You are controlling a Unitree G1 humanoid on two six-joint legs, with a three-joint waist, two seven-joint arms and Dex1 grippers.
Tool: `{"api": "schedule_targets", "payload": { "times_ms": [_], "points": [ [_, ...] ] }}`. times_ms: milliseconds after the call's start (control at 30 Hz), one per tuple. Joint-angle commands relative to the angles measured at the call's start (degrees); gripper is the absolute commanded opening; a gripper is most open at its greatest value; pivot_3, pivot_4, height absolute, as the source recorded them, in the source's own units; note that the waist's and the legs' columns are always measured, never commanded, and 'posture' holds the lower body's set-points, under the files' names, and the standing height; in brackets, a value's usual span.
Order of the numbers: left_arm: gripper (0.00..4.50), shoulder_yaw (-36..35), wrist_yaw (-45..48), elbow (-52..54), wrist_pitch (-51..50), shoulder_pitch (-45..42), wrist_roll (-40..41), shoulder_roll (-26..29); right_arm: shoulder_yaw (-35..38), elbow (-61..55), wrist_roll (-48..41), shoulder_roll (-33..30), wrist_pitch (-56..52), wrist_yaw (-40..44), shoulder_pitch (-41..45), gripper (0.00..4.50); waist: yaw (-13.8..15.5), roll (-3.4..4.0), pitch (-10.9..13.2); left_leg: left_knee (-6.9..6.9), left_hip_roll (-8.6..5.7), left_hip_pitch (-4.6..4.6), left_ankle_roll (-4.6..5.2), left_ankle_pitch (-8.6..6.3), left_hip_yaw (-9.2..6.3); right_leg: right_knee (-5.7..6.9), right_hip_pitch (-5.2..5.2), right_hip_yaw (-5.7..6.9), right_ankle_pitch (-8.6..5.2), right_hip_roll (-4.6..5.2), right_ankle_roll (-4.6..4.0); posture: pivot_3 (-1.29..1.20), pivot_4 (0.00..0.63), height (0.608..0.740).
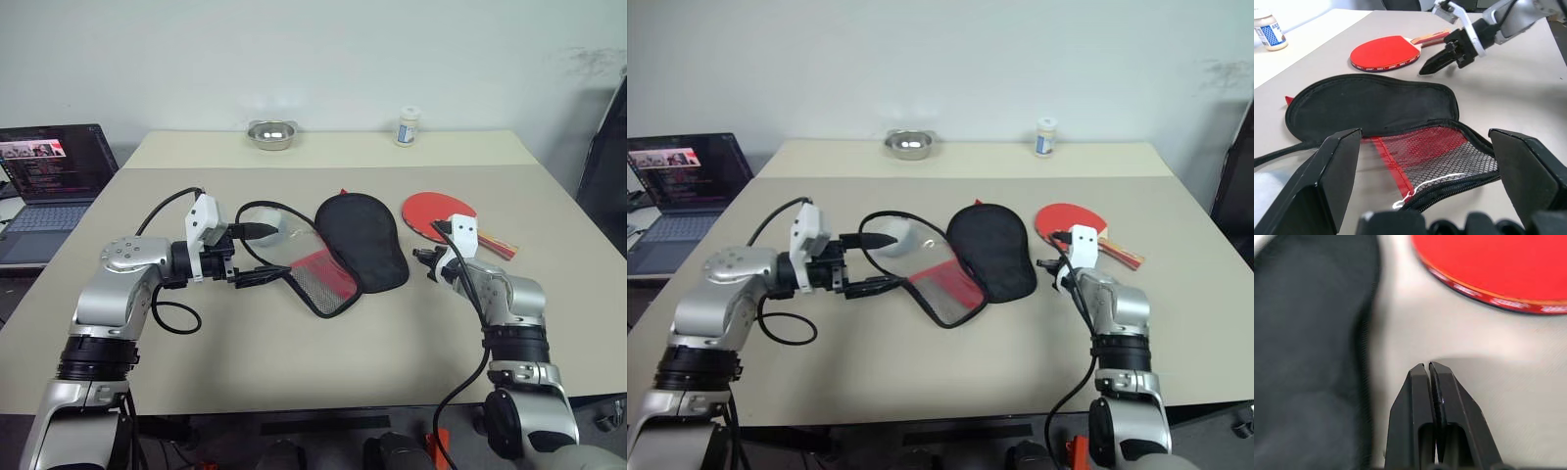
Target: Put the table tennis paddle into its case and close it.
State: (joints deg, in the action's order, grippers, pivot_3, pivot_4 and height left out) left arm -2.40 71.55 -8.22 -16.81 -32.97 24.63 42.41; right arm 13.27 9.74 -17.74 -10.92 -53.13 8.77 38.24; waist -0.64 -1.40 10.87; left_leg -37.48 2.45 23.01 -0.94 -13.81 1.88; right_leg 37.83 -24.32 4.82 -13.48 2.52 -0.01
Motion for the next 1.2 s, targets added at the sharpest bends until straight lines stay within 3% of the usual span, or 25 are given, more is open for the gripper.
{"api": "schedule_targets", "payload": {
  "times_ms": [33,133,333,667,933,1033,1100,1133,1167,1200],
  "points": [
    [4.5,-0.5,0.8,-0.7,1.6,-1.8,-0.2,0.3,-1.3,-6.0,-1.1,-0.9,4.3,3.2,-0.4,0.04,0.0,0.0,0.0,0.0,0.02,-0.01,0.0,0.0,0.0,0.0,0.0,0.0,0.0,-0.03,0.0,0.0,0.15,0.74],
    [4.5,-0.9,1.1,-2.1,2.4,-2.1,-0.7,0.6,-3.1,-6.7,-1.6,-2.5,5.9,7.3,-0.6,0.66,0.0,0.0,0.0,0.01,0.07,0.0,0.0,0.0,0.01,-0.04,-0.01,-0.04,0.0,-0.12,0.0,0.0,0.15,0.74],
    [4.5,-1.9,1.0,-4.4,3.6,-2.7,-1.2,1.6,-6.5,5.0,-0.8,-4.1,11.4,15.1,4.0,2.71,0.0,0.0,0.0,0.12,0.13,-0.06,0.0,0.0,0.1,-0.07,-0.05,-0.14,0.0,-0.26,0.0,0.0,0.15,0.74],
    [4.5,-2.3,1.0,-5.2,4.2,-2.7,-1.2,2.8,-9.2,33.9,5.5,-3.5,25.6,18.7,15.2,2.71,0.0,0.0,0.0,0.45,0.14,-0.08,0.0,0.01,0.41,-0.15,-0.28,-0.47,0.06,-0.38,-0.14,0.0,0.15,0.74],
    [4.5,-2.9,0.7,-4.6,3.8,-2.4,-0.9,4.2,-11.7,36.4,6.8,-1.4,27.3,24.0,16.0,2.71,-1.0,-0.01,0.0,0.44,0.21,-0.12,0.0,0.0,0.79,-0.07,-0.43,-0.83,0.09,-0.34,-0.18,0.0,0.15,0.74],
    [4.5,-3.0,0.6,-4.4,3.7,-2.4,-0.9,4.2,-11.3,36.8,7.3,0.2,28.1,22.4,16.3,2.17,-1.2,-0.02,0.0,0.44,0.22,-0.14,-0.01,0.01,0.93,0.05,-0.56,-0.95,0.09,-0.37,-0.18,0.0,0.15,0.74],
    [4.5,-2.9,0.5,-4.4,3.7,-2.6,-0.9,4.2,-10.6,37.5,7.5,1.1,28.6,20.5,16.6,1.46,-1.2,-0.02,0.0,0.45,0.22,-0.13,-0.01,0.01,1.06,0.15,-0.7,-1.05,0.09,-0.39,-0.19,0.0,0.15,0.74],
    [4.5,-2.8,0.4,-4.4,3.5,-2.9,-1.0,4.1,-9.1,38.0,7.0,2.1,28.6,17.2,17.0,1.46,-1.2,-0.02,0.0,0.44,0.22,-0.13,-0.01,0.01,1.07,0.15,-0.7,-1.05,0.09,-0.39,-0.19,0.0,0.15,0.74],
    [4.5,-2.7,0.3,-4.4,3.5,-3.1,-1.0,4.0,-8.0,38.4,6.7,2.8,28.7,14.9,17.2,1.07,-1.2,-0.02,0.0,0.44,0.25,-0.12,-0.02,0.01,1.22,0.18,-0.75,-1.08,0.09,-0.4,-0.19,0.0,0.15,0.74],
    [4.5,-2.7,0.3,-4.3,3.4,-3.3,-1.0,4.0,-6.5,38.6,5.7,3.5,28.3,12.5,17.4,0.96,-1.3,-0.02,0.0,0.44,0.26,-0.13,-0.02,0.01,1.33,0.18,-0.75,-1.1,0.1,-0.4,-0.2,0.0,0.15,0.74]
  ]
}}
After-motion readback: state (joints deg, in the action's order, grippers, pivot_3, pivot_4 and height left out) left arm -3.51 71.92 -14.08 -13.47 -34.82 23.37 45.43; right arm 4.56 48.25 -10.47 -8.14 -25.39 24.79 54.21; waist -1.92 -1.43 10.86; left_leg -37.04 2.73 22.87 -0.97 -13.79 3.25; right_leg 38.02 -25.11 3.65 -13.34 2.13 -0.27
